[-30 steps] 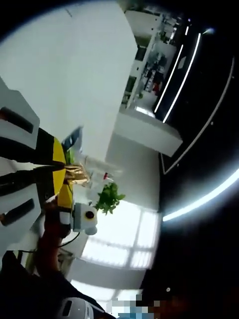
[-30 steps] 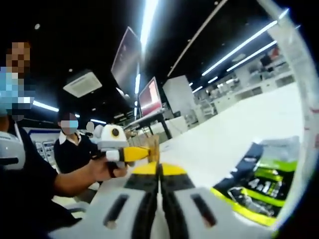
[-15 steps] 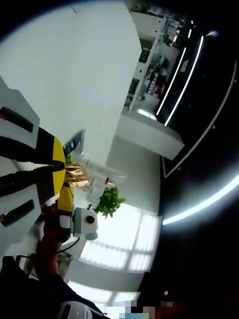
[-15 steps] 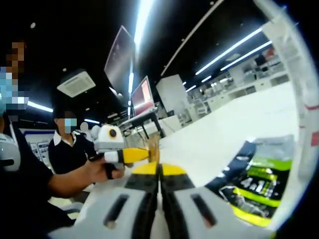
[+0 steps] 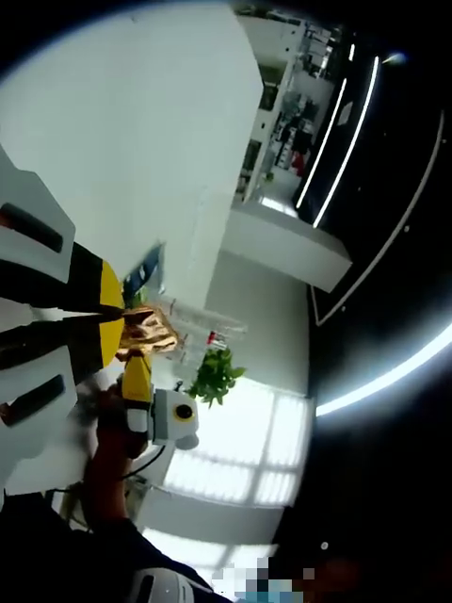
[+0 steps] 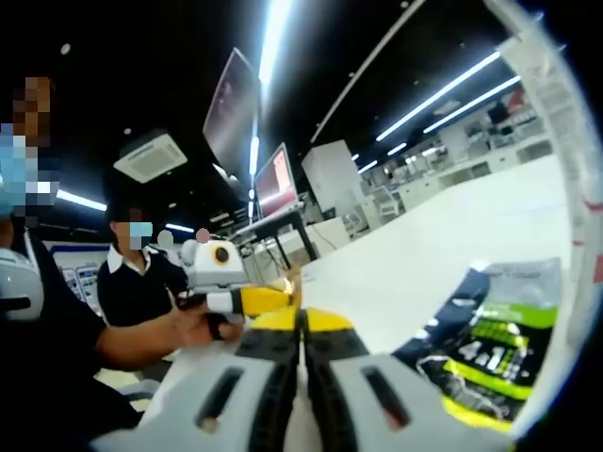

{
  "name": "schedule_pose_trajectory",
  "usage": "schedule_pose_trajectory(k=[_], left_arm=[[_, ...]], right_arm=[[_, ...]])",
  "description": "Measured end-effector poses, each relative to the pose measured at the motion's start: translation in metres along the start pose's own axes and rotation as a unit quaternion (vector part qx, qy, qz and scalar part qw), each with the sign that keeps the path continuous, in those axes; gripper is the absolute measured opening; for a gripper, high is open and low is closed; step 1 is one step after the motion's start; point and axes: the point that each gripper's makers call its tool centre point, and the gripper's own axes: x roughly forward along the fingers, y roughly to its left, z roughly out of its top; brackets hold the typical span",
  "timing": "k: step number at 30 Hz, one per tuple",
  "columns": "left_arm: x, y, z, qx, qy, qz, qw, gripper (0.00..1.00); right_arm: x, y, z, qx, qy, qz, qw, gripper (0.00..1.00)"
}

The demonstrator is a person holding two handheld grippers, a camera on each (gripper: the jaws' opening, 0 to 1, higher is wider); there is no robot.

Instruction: Arrange the skincare products in the storage area until every visible bottle or jar stands upright without overlapping.

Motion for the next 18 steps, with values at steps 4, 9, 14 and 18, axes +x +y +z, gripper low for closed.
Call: schedule_pose_trajectory(k=[4, 9, 14, 18], left_arm=[[0.001, -0.0053, -0.0037, 0.022, 0.016, -0.009, 0.9996, 0.0], [0.0017, -0.0054, -0.0038, 0.042, 0.026, -0.007, 0.9987, 0.0], [0.0025, -0.0057, -0.0033, 0.06, 0.038, -0.007, 0.9974, 0.0], [0.0044, -0.0057, -0.0003, 0.042, 0.026, -0.012, 0.9987, 0.0]], right_arm=[[0.0009, 0.0004, 0.0004, -0.003, 0.001, 0.007, 1.0, 0.01], [0.0016, 0.0004, 0.0003, -0.004, 0.001, 0.007, 1.0, 0.0], [0.0028, 0.0021, -0.0007, 0.0, 0.004, 0.011, 0.9999, 0.0], [0.0021, -0.0044, 0.0026, -0.001, -0.003, -0.004, 1.0, 0.0]])
